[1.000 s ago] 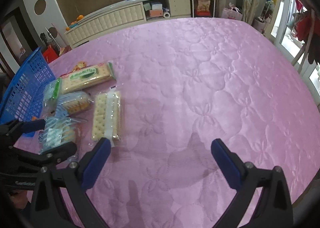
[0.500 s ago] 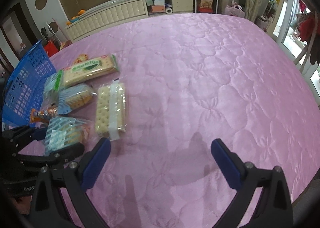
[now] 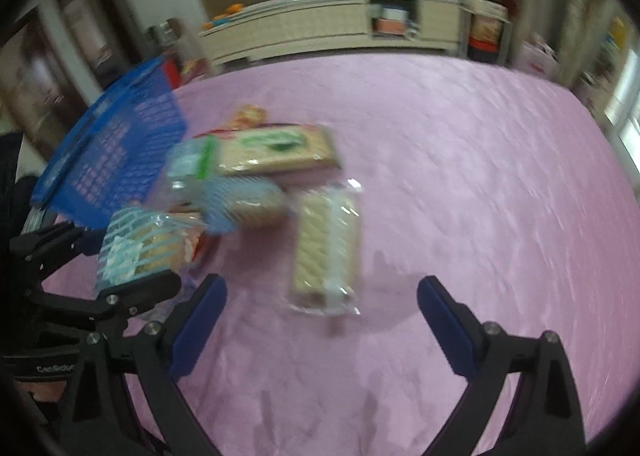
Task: Organize snacks
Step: 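Lift the striped bag with the left gripper while the right gripper lifts its striped bag, then carry both striped bags over the blue basket and open both grippers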
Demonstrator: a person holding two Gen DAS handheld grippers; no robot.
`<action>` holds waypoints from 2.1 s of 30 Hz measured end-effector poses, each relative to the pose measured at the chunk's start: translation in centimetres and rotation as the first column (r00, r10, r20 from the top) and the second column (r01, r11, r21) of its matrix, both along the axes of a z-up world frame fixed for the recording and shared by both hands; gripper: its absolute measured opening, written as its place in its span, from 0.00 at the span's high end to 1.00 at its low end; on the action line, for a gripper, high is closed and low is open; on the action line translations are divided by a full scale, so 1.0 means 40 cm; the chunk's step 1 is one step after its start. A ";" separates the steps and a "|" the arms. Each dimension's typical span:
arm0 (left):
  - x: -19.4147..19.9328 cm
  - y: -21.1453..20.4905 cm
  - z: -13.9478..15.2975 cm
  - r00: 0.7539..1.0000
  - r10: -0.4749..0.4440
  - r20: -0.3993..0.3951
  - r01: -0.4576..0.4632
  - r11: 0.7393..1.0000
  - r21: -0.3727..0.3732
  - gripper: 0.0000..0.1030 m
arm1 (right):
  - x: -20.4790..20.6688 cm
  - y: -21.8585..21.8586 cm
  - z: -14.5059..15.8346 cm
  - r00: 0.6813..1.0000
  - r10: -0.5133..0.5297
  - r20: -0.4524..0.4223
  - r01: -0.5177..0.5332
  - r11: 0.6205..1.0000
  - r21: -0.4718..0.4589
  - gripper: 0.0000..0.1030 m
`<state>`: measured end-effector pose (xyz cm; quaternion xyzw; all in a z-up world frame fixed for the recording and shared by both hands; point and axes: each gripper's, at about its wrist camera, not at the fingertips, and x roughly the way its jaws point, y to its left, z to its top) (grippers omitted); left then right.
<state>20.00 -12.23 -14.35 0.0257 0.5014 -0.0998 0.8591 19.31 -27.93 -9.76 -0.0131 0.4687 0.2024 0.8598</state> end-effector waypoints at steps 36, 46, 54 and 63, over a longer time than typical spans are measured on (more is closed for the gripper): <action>0.033 0.082 -0.004 0.995 0.075 0.058 -0.078 0.995 0.057 0.34 | 0.154 0.190 -0.109 0.941 0.318 -0.113 -0.316 0.948 0.030 0.41; -0.045 0.077 0.075 0.991 0.057 0.122 -0.059 0.998 0.011 0.34 | 0.033 0.136 -0.008 0.969 0.240 -0.055 -0.238 0.971 0.033 0.42; -0.129 0.092 0.173 0.976 0.059 0.208 -0.056 0.998 -0.017 0.34 | -0.037 0.121 0.098 0.987 0.158 0.021 -0.159 0.986 0.050 0.42; -0.188 0.158 0.277 0.957 0.067 0.283 -0.060 0.998 -0.033 0.34 | -0.097 0.148 0.206 0.988 0.121 0.094 -0.129 0.988 0.081 0.42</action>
